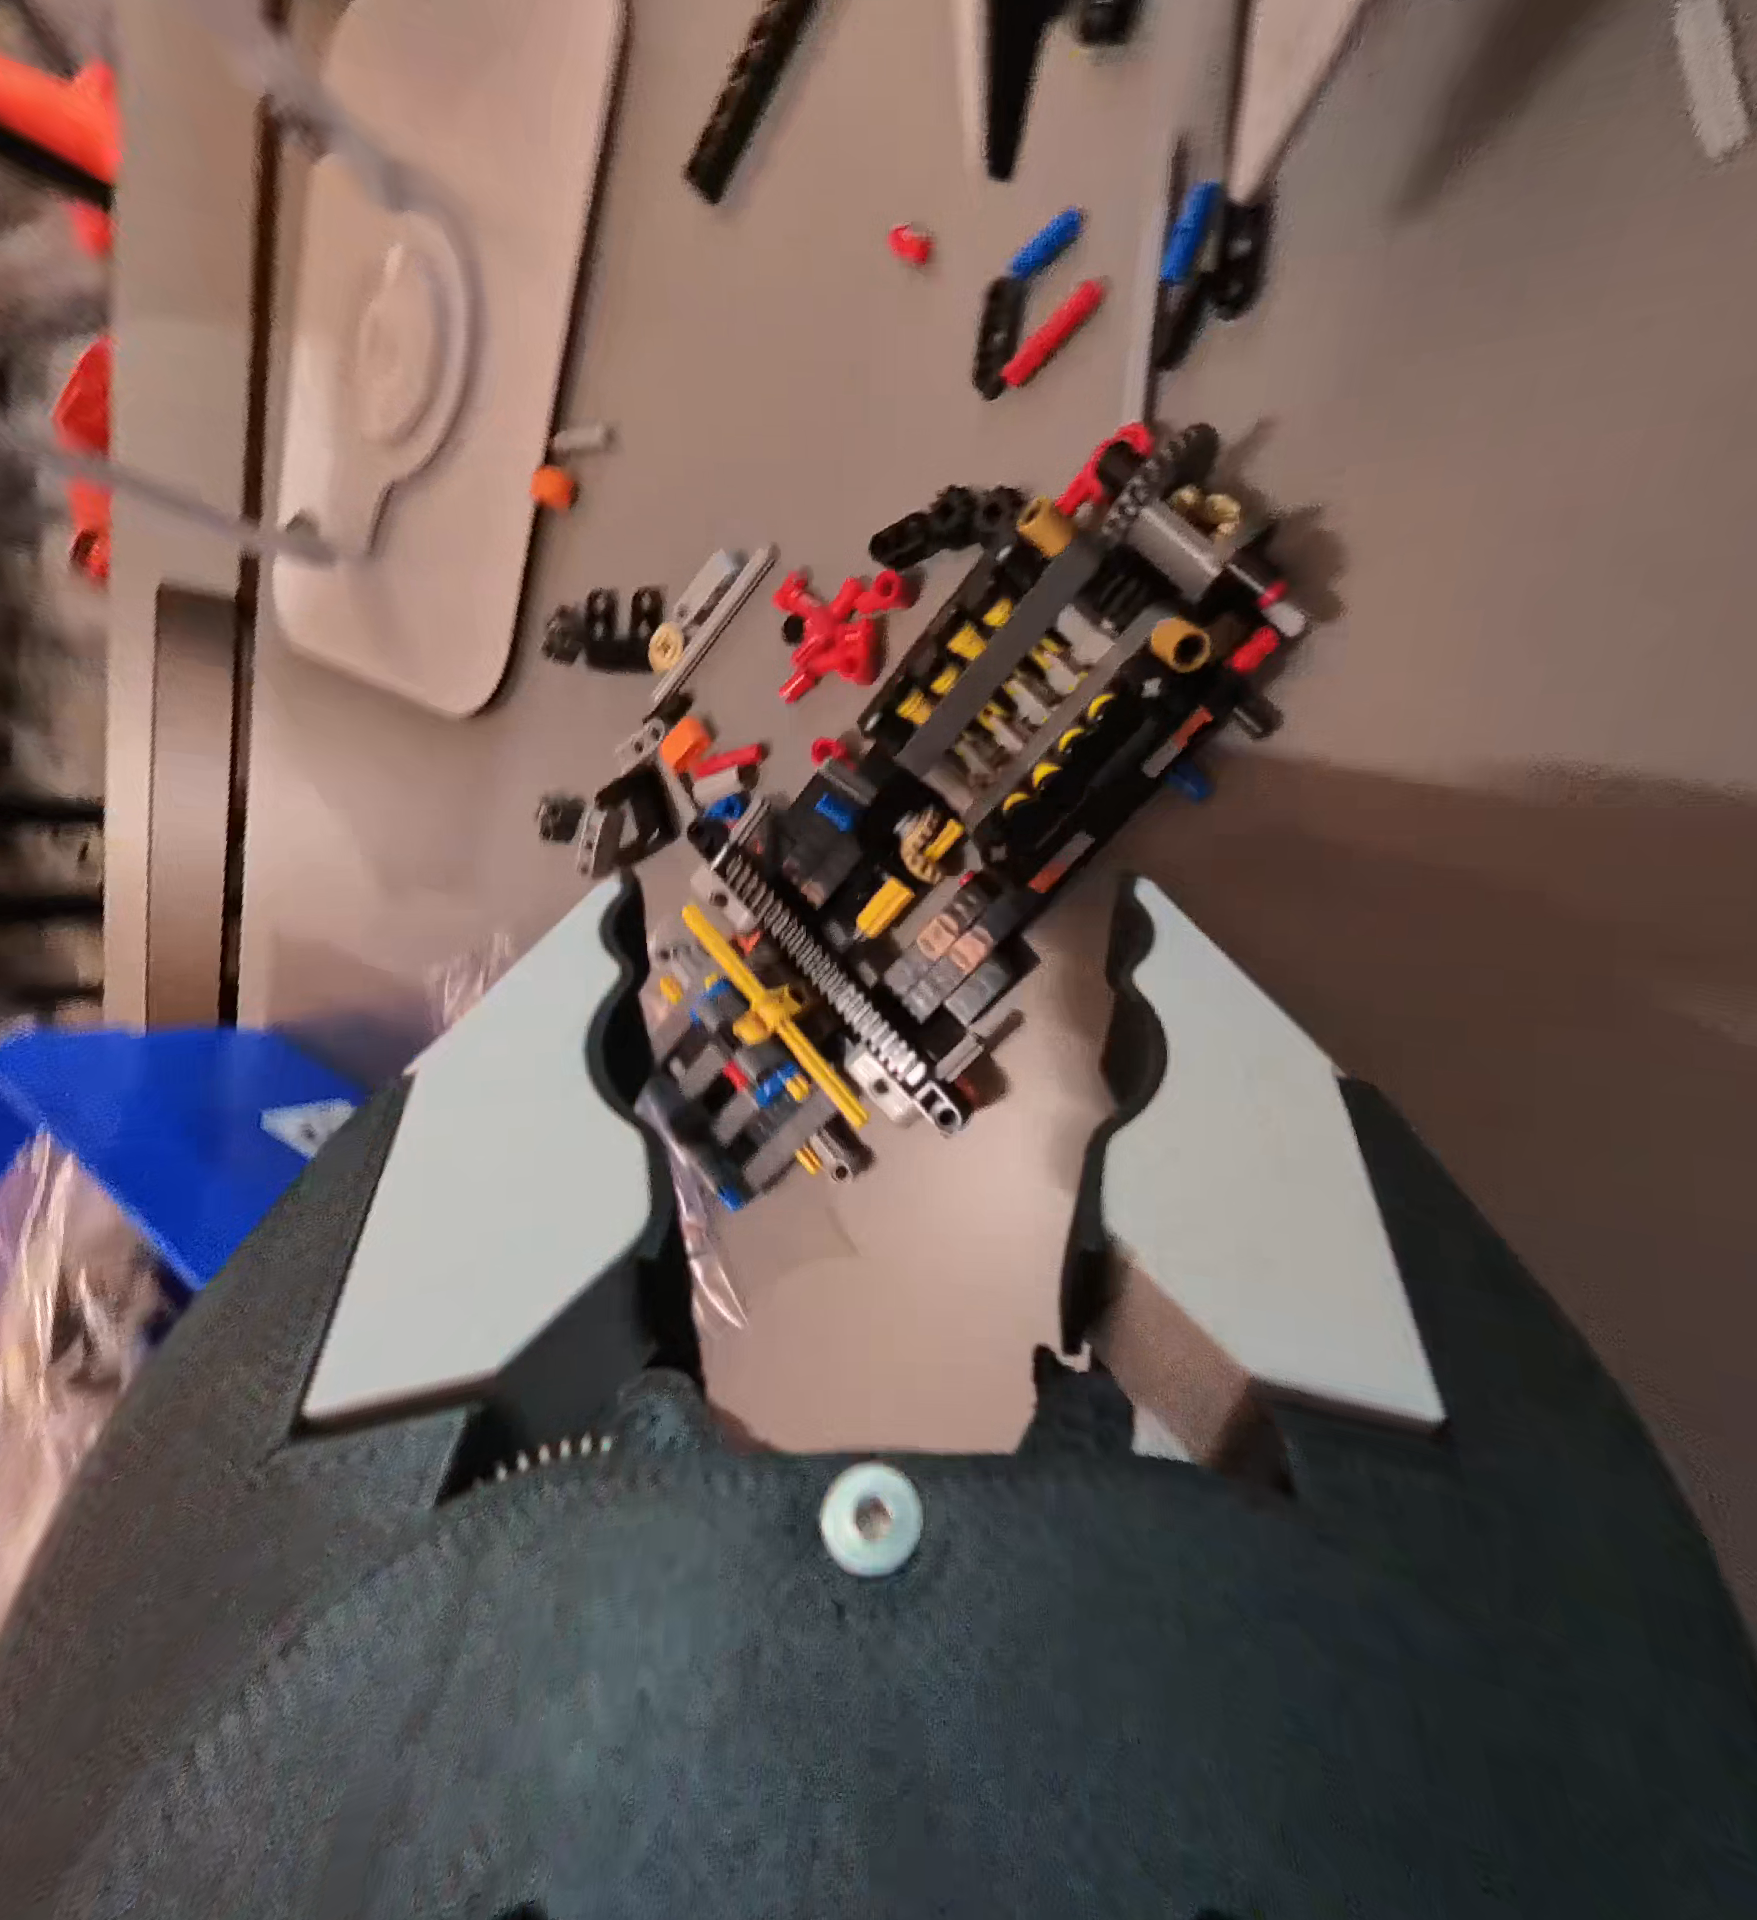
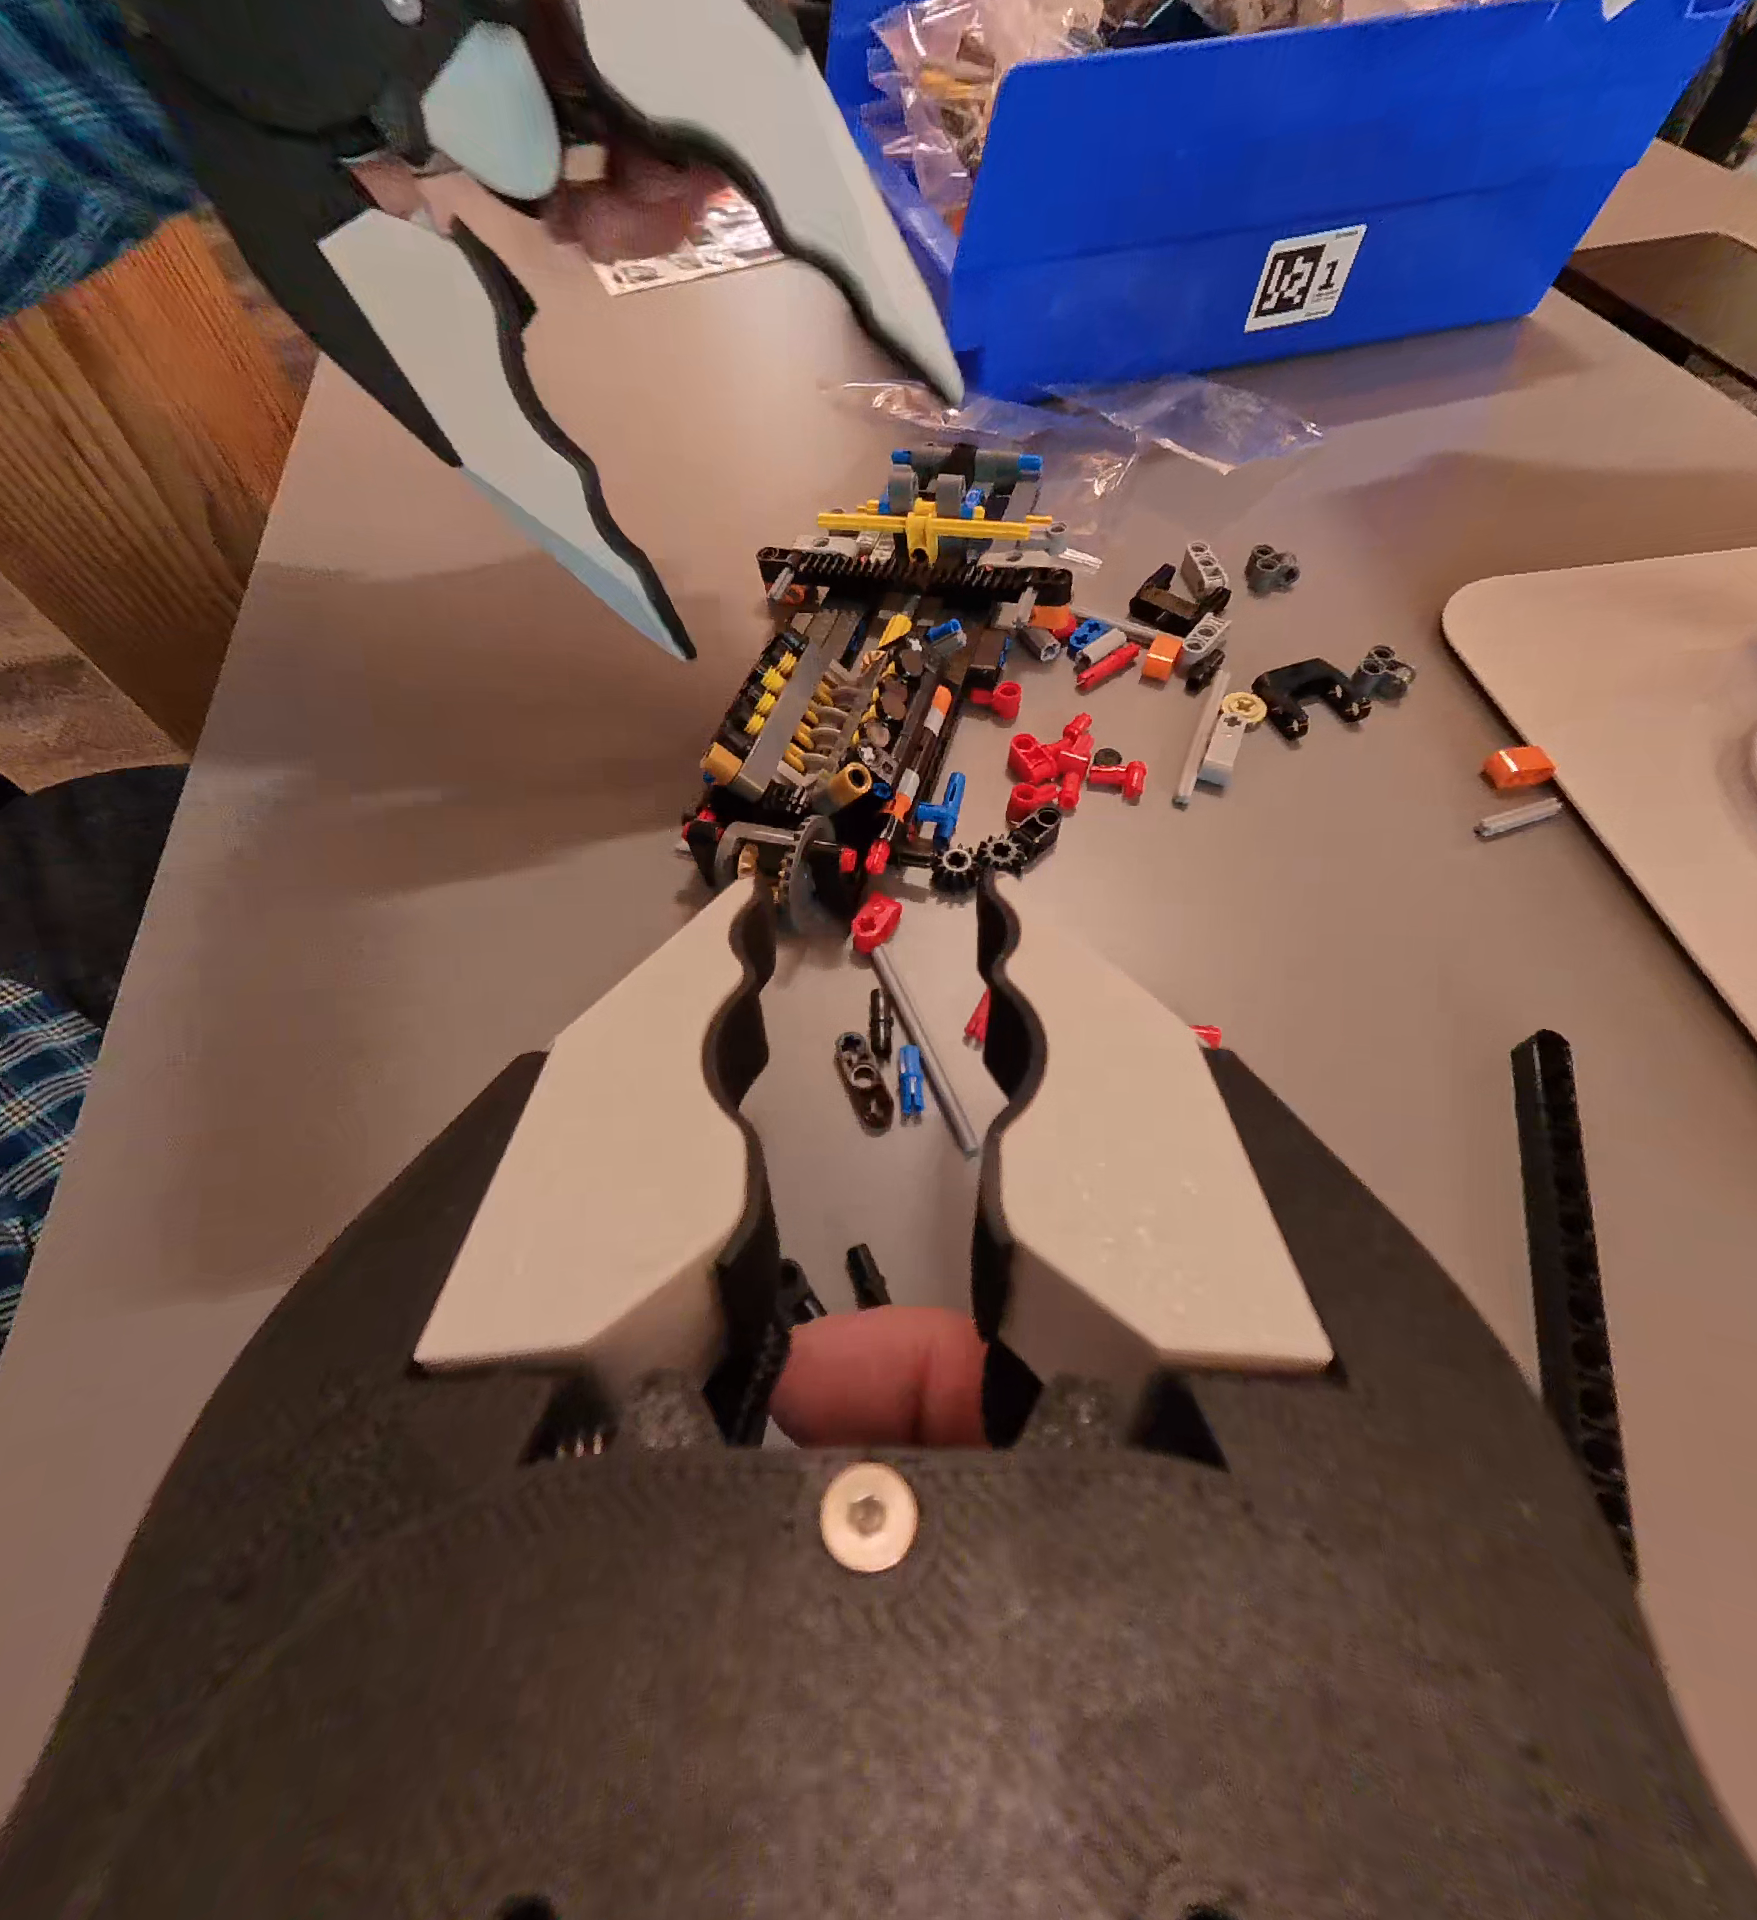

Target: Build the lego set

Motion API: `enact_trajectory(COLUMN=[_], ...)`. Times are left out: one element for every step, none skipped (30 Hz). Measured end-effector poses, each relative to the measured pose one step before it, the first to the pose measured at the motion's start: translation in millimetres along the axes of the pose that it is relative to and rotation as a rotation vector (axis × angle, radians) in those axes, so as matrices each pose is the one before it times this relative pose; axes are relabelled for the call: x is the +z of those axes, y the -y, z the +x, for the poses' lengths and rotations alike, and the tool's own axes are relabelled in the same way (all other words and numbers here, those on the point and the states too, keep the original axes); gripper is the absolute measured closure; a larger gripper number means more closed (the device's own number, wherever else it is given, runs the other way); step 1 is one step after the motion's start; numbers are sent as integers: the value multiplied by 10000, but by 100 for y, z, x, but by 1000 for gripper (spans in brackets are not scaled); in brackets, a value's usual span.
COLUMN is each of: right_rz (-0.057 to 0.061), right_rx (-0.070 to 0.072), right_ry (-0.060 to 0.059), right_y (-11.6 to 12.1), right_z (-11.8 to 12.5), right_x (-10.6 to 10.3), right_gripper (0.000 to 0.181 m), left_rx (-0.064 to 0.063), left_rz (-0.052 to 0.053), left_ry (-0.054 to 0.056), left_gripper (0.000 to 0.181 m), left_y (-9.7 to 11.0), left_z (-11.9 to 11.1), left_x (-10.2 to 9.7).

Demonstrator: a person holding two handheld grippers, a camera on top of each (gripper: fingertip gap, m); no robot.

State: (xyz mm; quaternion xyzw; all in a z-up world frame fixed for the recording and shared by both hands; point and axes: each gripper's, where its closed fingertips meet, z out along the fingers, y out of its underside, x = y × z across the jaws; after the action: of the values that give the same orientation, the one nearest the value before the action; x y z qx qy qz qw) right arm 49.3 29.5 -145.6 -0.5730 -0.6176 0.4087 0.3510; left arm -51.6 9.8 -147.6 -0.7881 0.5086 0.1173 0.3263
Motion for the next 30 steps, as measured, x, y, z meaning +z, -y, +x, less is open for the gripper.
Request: enact_trajectory(right_rz=[99, 103, 64, 11, -1, 28, 40, 25, 32, 28, 24, 41, 65, 59, 31, 26, 28, 21, 12, 14, 21, 20, 12, 18, 35, 35, 17, 13, 15, 10], right_rx=[-9, -27, -14, 13, -15, -28, 5, 20, 7, 19, 52, 61, 40, 42, 52, 33, 12, -3, -4, 5, 4, 9, 22, 20, 10, 14, 23, 17, 7, -2], right_ry=[1, 53, 43, -4, 28, 26, 11, 23, 15, -29, 5, 60, 48, 7, 28, 22, 21, 35, 34, 9, 20, 15, -2, 24, 23, -3, 6, 20, 15, 2], right_y=[120, 115, 69, -18, -22, 20, 54, 32, 47, 28, 30, 57, 86, 81, 43, 37, 38, 32, 14, 26, 20, 31, 11, 25, 51, 43, 25, 13, 24, 16], right_z=[116, 25, 34, 117, 35, -5, 24, 0, 9, 90, 62, -4, 2, 59, 29, 31, -2, -40, -37, 12, -15, -11, 25, -3, -17, 25, 21, -4, -10, -5], right_x=[-123, -123, -110, -80, -54, -51, -32, -20, -27, -39, -28, -41, -62, -58, -24, -25, -17, -9, -2, -7, -16, -11, -16, -26, -33, -31, -27, -16, -15, -15], right_gripper=[144, 144, 144, 144, 144, 144, 144, 144, 144, 144, 144, 144, 144, 144, 144, 144, 144, 144, 143, 143, 143, 143, 143, 143, 143, 143, 143, 143, 143, 143], left_rx=[508, 521, 560, 597, 368, 176, 317, 345, 121, 66, 119, 141, 69, 75, 112, 100, 41, 67, 73, 28, 8, 12, 86, 14, -53, -14, 177, 86, -1, -34], left_rz=[22, -88, -240, -173, 64, 80, -121, -142, 14, 166, 127, 60, 80, 60, 58, 58, 114, 71, -27, -76, -65, -122, -154, -181, -161, -104, -46, -95, -120, -46], left_ry=[-511, -549, -509, -322, -400, -399, -180, -120, -187, -240, -205, -253, -268, -146, -139, -242, -243, -188, -187, -222, -234, -247, -196, -270, -315, -319, -17, -70, -150, -114], left_gripper=[97, 98, 102, 102, 102, 103, 102, 102, 102, 102, 102, 102, 102, 102, 103, 105, 107, 107, 107, 107, 106, 106, 106, 107, 109, 112, 117, 122, 122, 122], left_y=[80, -101, -381, -236, 154, 212, -166, -285, -55, 171, 155, 67, 113, 73, 65, 95, 181, 131, -12, -67, -46, -82, -100, -132, -120, -61, -13, -98, -138, -16], left_z=[229, 324, 336, 158, 255, 178, -116, -179, -144, -26, 5, 155, 139, -31, 20, 210, 202, 60, -2, 11, 11, 21, -18, 74, 101, 146, -217, -78, 75, 76], left_x=[336, 459, 497, 421, 291, 298, 311, 262, 231, 176, 207, 275, 154, 91, 63, 56, 97, 100, 70, 76, 93, 76, 62, 80, 93, 74, -45, -63, -63, -40])
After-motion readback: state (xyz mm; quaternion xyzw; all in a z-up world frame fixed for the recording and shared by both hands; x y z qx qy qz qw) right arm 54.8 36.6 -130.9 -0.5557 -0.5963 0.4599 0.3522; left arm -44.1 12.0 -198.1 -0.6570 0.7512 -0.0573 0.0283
